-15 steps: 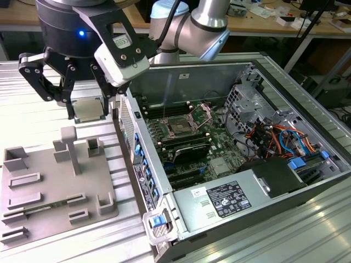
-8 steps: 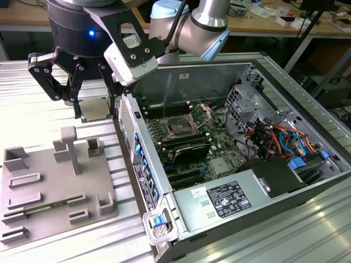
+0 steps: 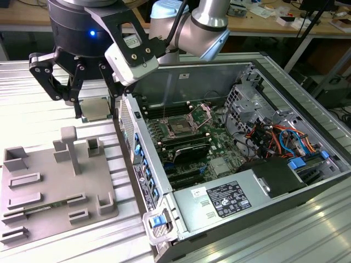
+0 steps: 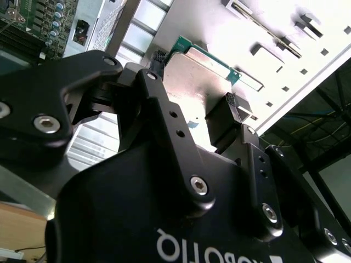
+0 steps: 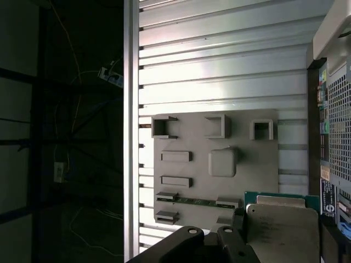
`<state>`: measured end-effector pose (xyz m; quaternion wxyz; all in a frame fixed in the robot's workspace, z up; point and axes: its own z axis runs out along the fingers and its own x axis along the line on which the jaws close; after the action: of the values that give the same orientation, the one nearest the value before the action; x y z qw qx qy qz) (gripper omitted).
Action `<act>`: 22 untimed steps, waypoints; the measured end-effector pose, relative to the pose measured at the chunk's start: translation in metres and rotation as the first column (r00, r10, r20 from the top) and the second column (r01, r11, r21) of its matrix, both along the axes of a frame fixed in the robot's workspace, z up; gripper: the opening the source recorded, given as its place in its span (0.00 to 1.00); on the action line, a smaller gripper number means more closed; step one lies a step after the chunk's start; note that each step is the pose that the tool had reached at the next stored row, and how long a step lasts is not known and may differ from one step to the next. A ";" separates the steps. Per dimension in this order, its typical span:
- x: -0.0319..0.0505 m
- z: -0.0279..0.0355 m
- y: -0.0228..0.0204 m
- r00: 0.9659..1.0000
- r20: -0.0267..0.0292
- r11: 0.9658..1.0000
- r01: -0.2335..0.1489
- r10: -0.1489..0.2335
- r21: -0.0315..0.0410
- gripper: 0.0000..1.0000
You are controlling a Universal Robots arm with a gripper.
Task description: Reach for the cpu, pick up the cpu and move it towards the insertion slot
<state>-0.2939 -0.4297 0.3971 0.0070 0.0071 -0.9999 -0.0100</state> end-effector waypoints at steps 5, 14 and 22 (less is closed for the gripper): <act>0.0066 0.0000 0.0000 1.000 0.000 1.000 0.000 0.000 0.000 0.55; 0.0200 0.0000 0.0000 1.000 0.000 1.000 0.000 0.000 0.000 0.55; 0.0331 0.0000 0.0000 1.000 0.000 1.000 0.000 0.000 -0.001 0.55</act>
<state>-0.2608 -0.4297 0.3971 0.0070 0.0071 -0.9999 -0.0096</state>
